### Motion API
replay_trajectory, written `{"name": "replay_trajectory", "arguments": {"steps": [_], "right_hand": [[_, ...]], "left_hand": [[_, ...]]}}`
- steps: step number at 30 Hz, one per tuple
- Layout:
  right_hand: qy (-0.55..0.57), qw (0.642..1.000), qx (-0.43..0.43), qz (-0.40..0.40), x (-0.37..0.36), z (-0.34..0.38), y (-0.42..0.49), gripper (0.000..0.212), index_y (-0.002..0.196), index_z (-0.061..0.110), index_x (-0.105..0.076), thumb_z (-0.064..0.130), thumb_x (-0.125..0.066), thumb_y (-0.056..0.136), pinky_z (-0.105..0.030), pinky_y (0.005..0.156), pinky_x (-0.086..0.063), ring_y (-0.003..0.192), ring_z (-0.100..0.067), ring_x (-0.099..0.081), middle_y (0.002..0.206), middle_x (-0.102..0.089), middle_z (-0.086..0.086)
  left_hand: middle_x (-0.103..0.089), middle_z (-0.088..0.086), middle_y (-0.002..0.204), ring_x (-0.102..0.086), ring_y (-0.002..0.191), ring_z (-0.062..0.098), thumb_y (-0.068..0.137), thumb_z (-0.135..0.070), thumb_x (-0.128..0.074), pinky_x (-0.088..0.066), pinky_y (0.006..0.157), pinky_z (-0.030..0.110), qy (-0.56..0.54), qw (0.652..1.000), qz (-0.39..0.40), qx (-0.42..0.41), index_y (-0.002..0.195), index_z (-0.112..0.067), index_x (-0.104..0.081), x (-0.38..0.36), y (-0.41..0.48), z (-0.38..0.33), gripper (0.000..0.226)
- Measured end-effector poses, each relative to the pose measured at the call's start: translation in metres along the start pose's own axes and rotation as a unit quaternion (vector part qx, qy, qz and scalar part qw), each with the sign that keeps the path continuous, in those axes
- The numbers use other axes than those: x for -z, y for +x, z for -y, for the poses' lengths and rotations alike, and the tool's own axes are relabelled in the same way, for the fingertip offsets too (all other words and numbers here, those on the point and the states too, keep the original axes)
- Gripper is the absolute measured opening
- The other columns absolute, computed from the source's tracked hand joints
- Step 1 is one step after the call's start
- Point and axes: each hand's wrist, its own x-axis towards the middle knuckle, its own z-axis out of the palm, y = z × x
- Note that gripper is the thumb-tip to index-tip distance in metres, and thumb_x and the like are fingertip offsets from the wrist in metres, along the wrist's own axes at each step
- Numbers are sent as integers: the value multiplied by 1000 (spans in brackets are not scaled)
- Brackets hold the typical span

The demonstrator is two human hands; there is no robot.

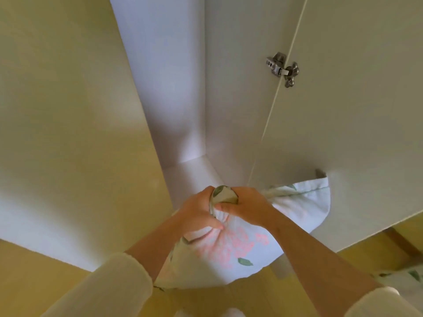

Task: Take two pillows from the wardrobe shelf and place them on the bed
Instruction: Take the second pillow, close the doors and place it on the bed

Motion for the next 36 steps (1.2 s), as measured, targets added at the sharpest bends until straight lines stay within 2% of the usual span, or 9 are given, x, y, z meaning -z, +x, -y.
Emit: {"name": "replay_trajectory", "arguments": {"steps": [4,9,12,17,20,23,26,29,36], "right_hand": [[48,988,-86,-117,15,-24,-36,40,58,18,-52,40,-49,91,-29,60,-37,63,-18,-49,62,-59,-3],[108,934,-226,-254,34,-75,-87,42,52,19,-44,28,-49,92,-27,68,-34,76,-24,-48,61,-50,-1],[119,913,-285,-266,45,-103,-116,43,48,18,-42,25,-52,89,-27,64,-34,72,-24,-45,55,-44,1],[216,854,-321,-346,76,-138,-150,16,96,8,-61,20,-55,88,-26,60,-42,74,-21,-53,76,-55,-2],[317,805,-297,-404,100,-153,-161,51,132,11,-41,22,-59,87,-32,84,-44,102,-23,-55,111,-55,-5],[362,816,-232,-385,117,-158,-160,56,139,13,-34,15,-57,88,-35,99,-38,128,-28,-45,141,-44,-10],[341,834,-206,-382,122,-158,-152,29,114,-1,-52,15,-53,90,-38,88,-47,108,-36,-57,115,-61,-21],[320,832,-215,-398,120,-158,-147,19,88,11,-51,30,-52,91,-36,67,-45,76,-29,-52,86,-55,-12],[341,822,-199,-411,92,-142,-146,21,74,25,-43,34,-51,91,-34,62,-44,70,-24,-54,69,-47,0]], "left_hand": [[-60,-9,82,-56,82,17,50,-14,-82,-45,71,29,17,999,46,-16,73,-34,-46,-30,-2,-31,48],[-67,-1,92,-57,84,18,50,-3,-78,-46,72,29,37,987,143,-67,90,-16,-60,-77,-8,-76,46],[-65,-3,79,-57,78,18,51,3,-76,-44,68,27,56,976,193,-83,78,-21,-56,-102,-4,-103,41],[-63,-3,78,-59,75,14,53,9,-74,-48,66,25,38,974,212,-75,76,-27,-55,-136,2,-137,46],[-66,-2,86,-61,81,15,54,10,-75,-50,74,27,20,971,228,-62,95,-20,-61,-150,2,-149,52],[-70,6,99,-64,89,21,54,11,-74,-52,80,30,-5,974,224,-42,100,-17,-61,-158,1,-155,55],[-70,5,102,-63,96,23,52,10,-75,-53,87,36,-35,979,199,-26,103,-17,-62,-166,-1,-156,59],[-68,-1,93,-62,91,19,51,10,-76,-53,82,33,-64,984,165,-13,97,-23,-62,-167,-3,-154,58],[-65,-4,87,-59,91,21,50,13,-75,-52,83,37,-123,989,81,9,97,-24,-59,-146,-18,-130,62]]}}
